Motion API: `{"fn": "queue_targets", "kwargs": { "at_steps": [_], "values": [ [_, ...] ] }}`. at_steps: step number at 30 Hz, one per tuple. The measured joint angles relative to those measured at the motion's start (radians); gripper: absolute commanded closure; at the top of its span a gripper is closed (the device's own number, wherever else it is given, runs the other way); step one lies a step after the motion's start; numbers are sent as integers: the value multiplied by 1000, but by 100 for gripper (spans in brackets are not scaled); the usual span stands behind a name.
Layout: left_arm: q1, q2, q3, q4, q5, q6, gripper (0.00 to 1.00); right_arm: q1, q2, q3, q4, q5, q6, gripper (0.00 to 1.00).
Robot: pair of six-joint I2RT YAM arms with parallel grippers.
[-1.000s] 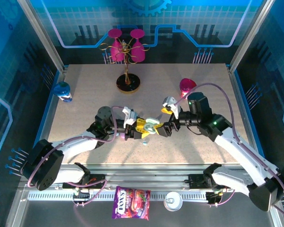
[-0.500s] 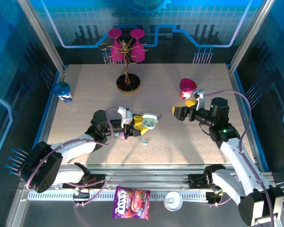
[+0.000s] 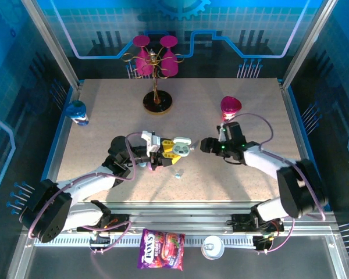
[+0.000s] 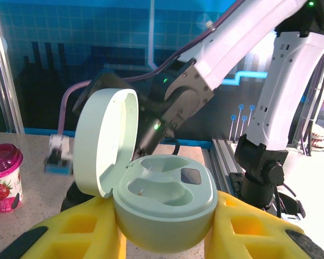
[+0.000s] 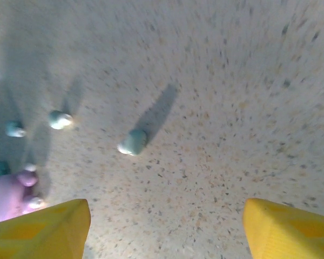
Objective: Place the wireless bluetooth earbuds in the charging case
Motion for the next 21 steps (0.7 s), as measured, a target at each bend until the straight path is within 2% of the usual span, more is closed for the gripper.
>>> {"fn": "queue_targets", "kwargs": {
  "at_steps": [6,16,21],
  "values": [
    [0,0,0,0,0,0,75,93,185,78,56,78,69,53],
    [0,0,-3,-1,0,1,75,116,268,165,25,111,128,60],
    [0,0,-3,-1,0,1,75,126,277,185,12,121,130,59]
  ]
}}
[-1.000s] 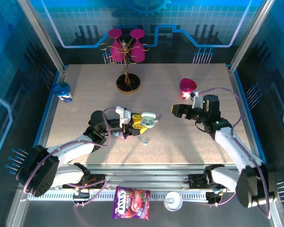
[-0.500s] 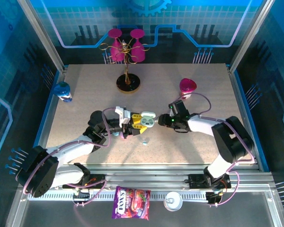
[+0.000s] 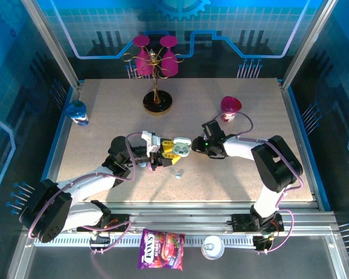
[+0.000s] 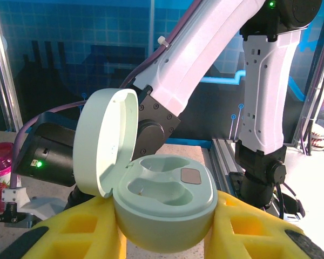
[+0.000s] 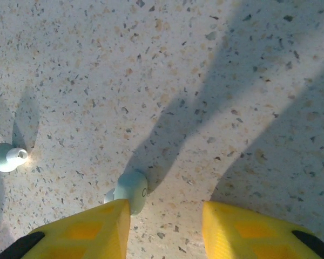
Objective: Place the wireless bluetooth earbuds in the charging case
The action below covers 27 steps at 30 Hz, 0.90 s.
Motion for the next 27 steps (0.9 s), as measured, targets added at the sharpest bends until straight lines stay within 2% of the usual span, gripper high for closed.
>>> {"fn": "queue_targets", "kwargs": {
  "at_steps": [8,12,27],
  "values": [
    [0,0,0,0,0,0,75,78,-33,10,13,104,-9,55],
    [0,0,0,0,0,0,75,83,-44,33,9,131,-12,56],
    [0,0,-11,-2,0,3,74,73,13,40,34,91,65,60]
  ]
}}
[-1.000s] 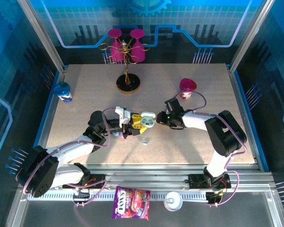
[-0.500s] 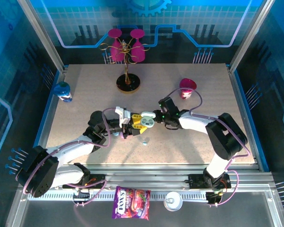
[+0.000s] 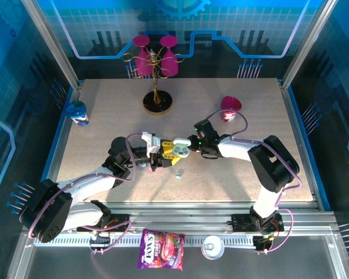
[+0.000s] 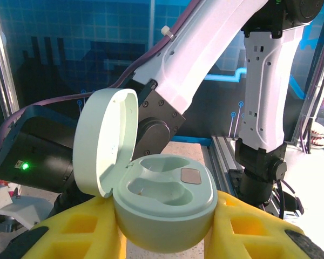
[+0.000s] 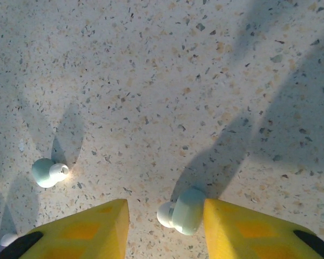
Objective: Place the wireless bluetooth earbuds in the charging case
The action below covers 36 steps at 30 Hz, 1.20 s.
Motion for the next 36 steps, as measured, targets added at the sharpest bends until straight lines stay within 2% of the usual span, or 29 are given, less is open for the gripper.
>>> {"fn": "queue_targets", "kwargs": {
  "at_steps": [12,16,36],
  "values": [
    [0,0,0,-1,0,0,74,0,29,5,7,-19,9,61],
    [0,0,-2,-1,0,0,74,-1,37,7,8,-27,10,67],
    [0,0,-7,2,0,0,73,-4,72,17,75,-101,21,69]
  ]
}}
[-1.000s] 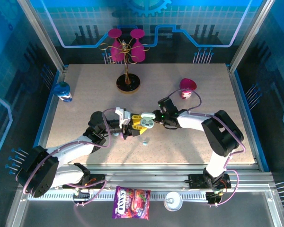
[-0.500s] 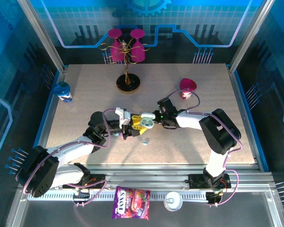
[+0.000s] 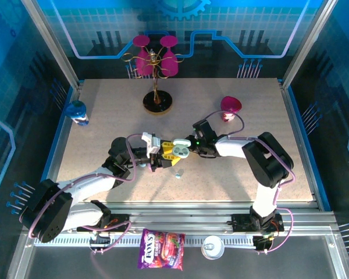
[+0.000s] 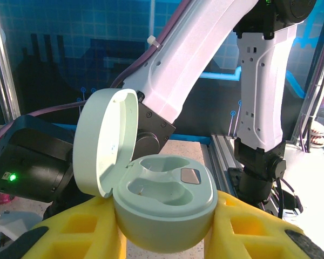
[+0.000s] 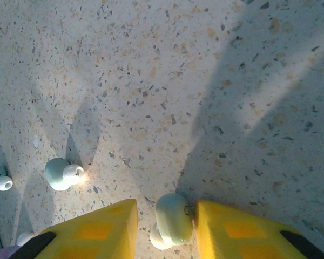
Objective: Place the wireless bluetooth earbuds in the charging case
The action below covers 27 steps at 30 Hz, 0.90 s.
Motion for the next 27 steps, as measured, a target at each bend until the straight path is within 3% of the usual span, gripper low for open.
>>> {"fn": "queue_targets", "kwargs": {
  "at_steps": [27],
  "values": [
    [0,0,0,0,0,1,73,0,48,49,-1,-54,-16,78]
  ]
}}
